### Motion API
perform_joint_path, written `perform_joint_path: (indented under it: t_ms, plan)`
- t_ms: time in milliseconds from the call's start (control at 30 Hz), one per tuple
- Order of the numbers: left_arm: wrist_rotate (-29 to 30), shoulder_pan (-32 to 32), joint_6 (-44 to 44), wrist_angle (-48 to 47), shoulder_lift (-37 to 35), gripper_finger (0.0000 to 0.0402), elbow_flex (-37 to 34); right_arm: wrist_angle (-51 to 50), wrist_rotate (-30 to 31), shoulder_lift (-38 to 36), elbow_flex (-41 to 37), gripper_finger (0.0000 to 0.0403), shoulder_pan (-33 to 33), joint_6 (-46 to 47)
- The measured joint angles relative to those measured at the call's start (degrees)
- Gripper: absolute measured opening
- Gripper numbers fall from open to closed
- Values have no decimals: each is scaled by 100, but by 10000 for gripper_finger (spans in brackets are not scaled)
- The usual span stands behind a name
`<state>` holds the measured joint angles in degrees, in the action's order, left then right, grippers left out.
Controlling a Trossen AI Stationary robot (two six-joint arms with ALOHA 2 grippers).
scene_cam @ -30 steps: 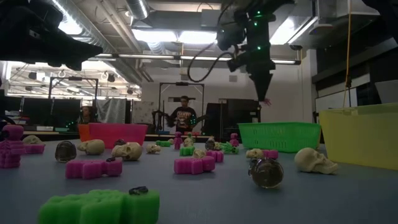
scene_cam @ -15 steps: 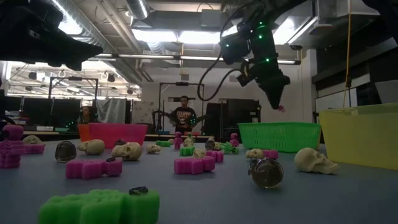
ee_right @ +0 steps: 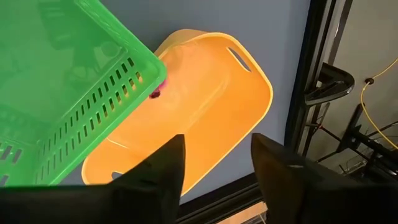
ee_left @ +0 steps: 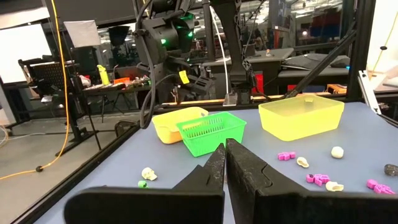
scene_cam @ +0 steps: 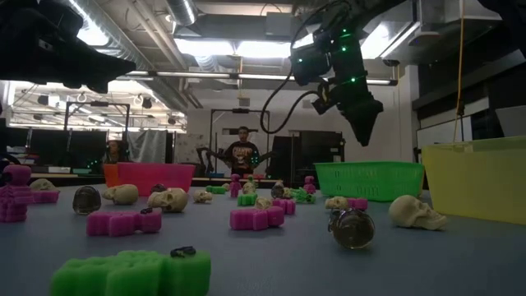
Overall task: Sort Halloween decoration
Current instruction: Put the pink skeleton toy into the yellow bin
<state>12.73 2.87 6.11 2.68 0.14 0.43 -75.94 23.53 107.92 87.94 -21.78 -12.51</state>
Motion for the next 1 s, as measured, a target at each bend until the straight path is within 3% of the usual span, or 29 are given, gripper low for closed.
perform_joint_path:
  t_ms: [367,733,1000]
  plan:
    - [-22,0,-612,-1,0,5,0,2,2,0,0,214,0,0]
    - [-93,5,-1517,143,54,122,0,2,2,0,2,214,0,0]
    - [-459,343,-1702,1293,859,136,0,-3,2,0,2,214,0,0]
